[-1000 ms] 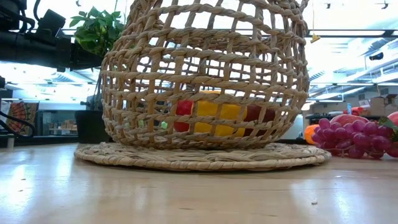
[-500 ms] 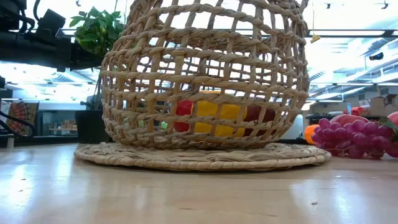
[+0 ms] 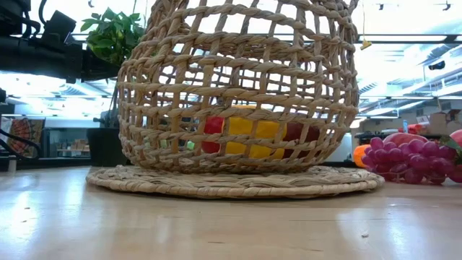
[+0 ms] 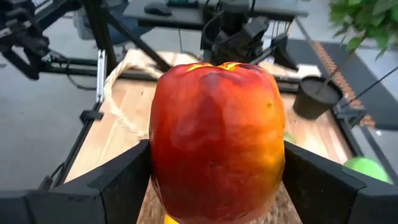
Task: Build produce basket
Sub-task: Put the top red apple into the woven basket
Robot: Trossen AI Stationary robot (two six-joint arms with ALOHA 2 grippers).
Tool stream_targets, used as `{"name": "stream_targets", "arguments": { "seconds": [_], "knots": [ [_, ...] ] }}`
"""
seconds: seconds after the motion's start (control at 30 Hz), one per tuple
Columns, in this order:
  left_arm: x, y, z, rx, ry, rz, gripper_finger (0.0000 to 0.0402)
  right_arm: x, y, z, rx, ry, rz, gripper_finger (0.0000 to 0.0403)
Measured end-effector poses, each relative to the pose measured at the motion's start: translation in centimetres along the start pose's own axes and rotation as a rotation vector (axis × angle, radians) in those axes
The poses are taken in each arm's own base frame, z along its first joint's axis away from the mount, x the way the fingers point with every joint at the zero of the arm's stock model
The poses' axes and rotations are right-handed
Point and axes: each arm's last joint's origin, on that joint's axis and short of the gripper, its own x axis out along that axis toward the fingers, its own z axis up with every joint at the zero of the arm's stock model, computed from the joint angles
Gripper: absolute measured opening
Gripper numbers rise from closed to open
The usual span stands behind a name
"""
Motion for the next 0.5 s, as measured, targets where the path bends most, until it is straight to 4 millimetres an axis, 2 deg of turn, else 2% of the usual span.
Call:
{"name": "stream_targets", "arguments": {
  "seconds": [0.13, 0.33, 0.5],
  "knots": [
    [0.0, 0.0, 0.0, -0.002, -0.002, 0.001, 0.0388, 1.4, -0.2, -0.2, -0.004, 0.027, -0.017, 0.0333],
    [0.0, 0.0, 0.0, 0.001, 0.0, 0.0, 0.0388, 5.0, -0.6, -1.0, 0.004, 0.089, -0.04, 0.0333],
    [0.0, 0.0, 0.0, 0.0, 0.0, 0.0, 0.0388, 7.0, -0.6, -0.5, 0.02, 0.014, -0.048, 0.0333]
  ]
}}
